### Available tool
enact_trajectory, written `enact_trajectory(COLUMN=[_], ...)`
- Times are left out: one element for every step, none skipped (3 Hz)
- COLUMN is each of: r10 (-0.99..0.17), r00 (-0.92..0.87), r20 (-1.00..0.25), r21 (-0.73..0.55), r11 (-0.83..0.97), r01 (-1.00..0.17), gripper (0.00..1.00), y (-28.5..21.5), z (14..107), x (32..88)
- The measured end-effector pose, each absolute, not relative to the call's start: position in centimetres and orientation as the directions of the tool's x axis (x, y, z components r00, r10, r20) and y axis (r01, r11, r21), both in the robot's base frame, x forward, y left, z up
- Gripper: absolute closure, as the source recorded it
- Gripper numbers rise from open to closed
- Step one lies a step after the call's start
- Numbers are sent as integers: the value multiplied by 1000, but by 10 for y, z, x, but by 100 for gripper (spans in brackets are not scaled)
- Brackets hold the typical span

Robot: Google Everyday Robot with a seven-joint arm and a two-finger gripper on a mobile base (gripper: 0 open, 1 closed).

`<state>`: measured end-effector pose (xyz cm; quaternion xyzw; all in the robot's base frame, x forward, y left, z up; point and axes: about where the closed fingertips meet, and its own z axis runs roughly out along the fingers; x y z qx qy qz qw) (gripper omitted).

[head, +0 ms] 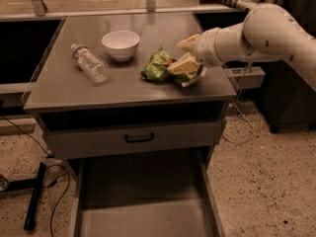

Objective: Pick green jalapeno chip bag from middle drawer and place on counter

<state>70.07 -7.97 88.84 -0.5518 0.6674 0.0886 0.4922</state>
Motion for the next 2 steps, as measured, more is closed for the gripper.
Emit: enact_trajectory(r10=[-649,-649], r00=[94,94], r20=[-755,-755], r21=[-425,-425], r11=[375,375], r01=[-824,-824], gripper=[0,0], y=[-80,-80], z=[888,888], x=[701,701])
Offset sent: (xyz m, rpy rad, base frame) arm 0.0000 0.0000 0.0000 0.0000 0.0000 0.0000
